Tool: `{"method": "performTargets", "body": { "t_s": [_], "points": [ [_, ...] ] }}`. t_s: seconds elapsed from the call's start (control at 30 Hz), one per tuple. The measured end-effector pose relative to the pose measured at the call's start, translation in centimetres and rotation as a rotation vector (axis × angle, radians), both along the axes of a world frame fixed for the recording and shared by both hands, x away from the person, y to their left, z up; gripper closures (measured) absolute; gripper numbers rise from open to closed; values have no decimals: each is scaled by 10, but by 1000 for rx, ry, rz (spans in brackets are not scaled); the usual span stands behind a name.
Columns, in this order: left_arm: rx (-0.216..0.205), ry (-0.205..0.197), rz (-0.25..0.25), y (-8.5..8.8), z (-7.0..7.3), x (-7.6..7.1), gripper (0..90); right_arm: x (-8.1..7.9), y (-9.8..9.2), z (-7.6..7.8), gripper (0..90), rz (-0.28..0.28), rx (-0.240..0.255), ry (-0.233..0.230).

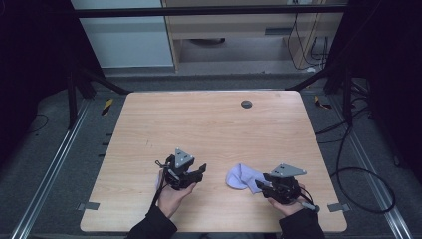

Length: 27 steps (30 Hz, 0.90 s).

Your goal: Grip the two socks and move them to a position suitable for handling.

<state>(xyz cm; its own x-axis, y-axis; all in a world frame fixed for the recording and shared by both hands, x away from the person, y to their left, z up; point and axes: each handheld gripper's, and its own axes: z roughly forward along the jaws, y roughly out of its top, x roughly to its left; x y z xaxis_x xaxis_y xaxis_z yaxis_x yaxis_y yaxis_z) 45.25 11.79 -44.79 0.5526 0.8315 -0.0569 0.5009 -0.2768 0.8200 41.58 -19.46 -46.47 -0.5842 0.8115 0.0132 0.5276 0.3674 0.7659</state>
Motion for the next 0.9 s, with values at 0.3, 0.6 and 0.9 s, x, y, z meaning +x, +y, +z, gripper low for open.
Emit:
{"method": "performTargets", "body": {
  "t_s": [0.3,0.6,0.9],
  "points": [
    [21,13,-40,-26,-10,2,482,1,3,-6,618,20,-15,22],
    [53,36,-66,-51,-26,5,481,3,5,-14,630,47,-27,51],
    [88,54,-79,-70,-39,10,474,4,8,-20,635,63,-34,77]
  ]
}}
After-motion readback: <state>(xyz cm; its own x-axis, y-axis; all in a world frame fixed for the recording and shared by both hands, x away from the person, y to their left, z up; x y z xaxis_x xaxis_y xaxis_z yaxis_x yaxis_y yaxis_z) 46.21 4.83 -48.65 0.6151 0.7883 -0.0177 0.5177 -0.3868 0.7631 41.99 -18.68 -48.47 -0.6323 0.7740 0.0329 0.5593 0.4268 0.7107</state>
